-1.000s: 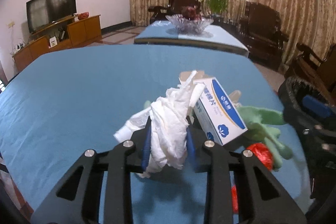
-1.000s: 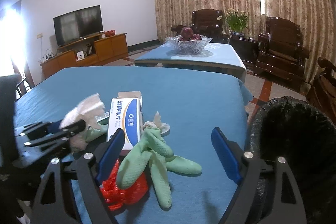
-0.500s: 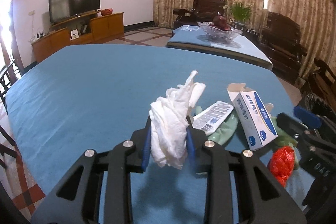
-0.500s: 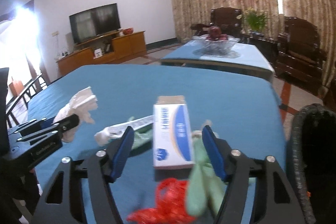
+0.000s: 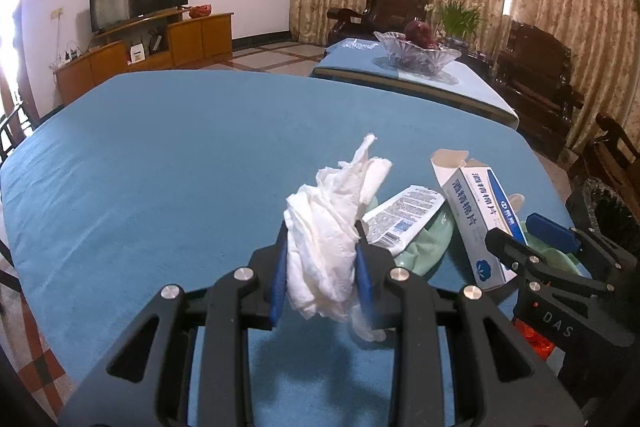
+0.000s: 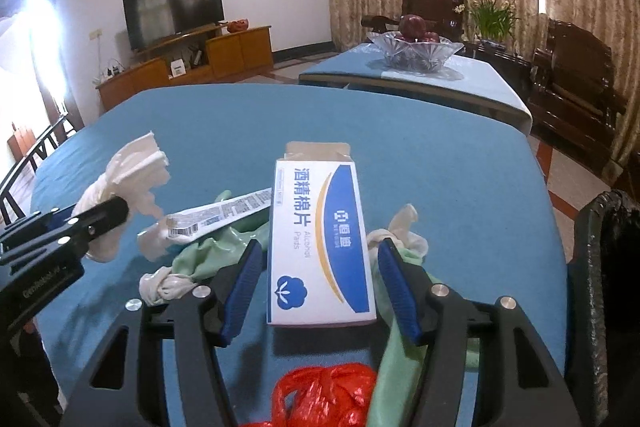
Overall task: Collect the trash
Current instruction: 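Grasp the white-and-blue alcohol pads box with the right tool while the left tool holds the tissue, then carry the tissue and box over the black bin and open both tools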
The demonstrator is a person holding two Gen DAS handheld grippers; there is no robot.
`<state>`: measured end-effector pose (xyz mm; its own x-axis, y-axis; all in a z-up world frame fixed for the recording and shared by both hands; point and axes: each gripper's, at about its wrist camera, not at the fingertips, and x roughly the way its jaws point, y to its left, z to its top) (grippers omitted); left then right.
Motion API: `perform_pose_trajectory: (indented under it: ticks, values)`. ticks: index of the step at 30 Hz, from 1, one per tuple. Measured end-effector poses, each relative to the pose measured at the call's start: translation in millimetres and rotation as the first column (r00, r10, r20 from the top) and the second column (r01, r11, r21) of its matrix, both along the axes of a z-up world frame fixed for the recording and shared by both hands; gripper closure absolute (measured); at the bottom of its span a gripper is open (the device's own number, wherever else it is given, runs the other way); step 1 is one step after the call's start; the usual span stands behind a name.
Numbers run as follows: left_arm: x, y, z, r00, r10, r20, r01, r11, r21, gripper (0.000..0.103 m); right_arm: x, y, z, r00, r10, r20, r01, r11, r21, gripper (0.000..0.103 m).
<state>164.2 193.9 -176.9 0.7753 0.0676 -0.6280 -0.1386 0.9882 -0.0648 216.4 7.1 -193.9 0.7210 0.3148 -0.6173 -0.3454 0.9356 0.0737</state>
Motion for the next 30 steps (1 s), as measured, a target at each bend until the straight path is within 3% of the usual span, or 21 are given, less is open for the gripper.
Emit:
perform_pose_trajectory:
  ticks: [8, 10, 11, 14, 30]
  values:
    - [4, 4, -5, 1.0, 0.002, -0.011, -0.002, 1.0, -0.004, 0.075, 7, 12, -4, 1.0, 0.017, -0.02, -0.018, 0.999, -0.036, 0.037]
    - [5, 4, -6, 1.0, 0.002, -0.015, -0.002, 1.0, -0.006, 0.075, 8, 14, -4, 1.0, 0.022, -0.019, -0.023, 0.999, -0.048, 0.042]
    - [5, 4, -6, 1.0, 0.002, -0.015, -0.002, 1.0, -0.005, 0.075, 7, 14, -4, 1.0, 0.025, -0.016, -0.025, 0.999, -0.048, 0.049]
    - [4, 3, -5, 1.0, 0.001, -0.011, -0.001, 1.0, -0.003, 0.075, 2, 13, 0, 0.999, 0.035, -0.005, -0.036, 0.999, -0.029, 0.049]
    - [-10, -21, 42, 0.996, -0.043, 0.081, 0.042, 0.999, 0.012, 0.075, -31, -23, 71, 0.99, -0.011, 0.14, 0.002, 0.998, 0.064, 0.049]
